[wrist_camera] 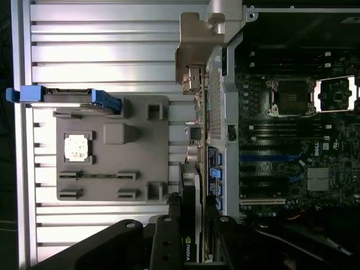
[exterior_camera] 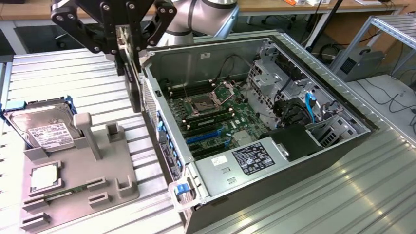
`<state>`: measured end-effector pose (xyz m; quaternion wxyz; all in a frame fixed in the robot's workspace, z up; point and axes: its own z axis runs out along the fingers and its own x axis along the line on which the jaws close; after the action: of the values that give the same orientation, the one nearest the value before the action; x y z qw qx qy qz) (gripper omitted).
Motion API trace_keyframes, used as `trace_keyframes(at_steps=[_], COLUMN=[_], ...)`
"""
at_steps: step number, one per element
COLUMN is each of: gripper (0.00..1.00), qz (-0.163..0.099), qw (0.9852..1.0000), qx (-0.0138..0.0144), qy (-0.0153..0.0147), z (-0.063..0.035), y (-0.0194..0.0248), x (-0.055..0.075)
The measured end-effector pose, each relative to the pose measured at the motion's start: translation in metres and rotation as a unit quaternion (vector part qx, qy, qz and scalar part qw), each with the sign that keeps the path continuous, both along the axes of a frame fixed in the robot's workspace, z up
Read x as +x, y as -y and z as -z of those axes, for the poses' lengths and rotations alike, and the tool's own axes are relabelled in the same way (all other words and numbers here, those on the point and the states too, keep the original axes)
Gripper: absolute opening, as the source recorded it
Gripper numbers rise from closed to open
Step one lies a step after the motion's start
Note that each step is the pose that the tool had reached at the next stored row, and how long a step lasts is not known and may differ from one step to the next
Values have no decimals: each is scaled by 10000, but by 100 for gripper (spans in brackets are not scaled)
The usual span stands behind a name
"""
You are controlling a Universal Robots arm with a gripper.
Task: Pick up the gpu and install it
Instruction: 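Pick up the gpu and move the gpu toward the slot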
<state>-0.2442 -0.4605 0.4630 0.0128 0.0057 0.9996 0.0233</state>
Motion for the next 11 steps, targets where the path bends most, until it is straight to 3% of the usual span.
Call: trace_keyframes(at_steps=[11], gripper=[27], qz=[1], qw=[10000], qx=[0], qy=[0], z=[1], y=[-12], x=[515])
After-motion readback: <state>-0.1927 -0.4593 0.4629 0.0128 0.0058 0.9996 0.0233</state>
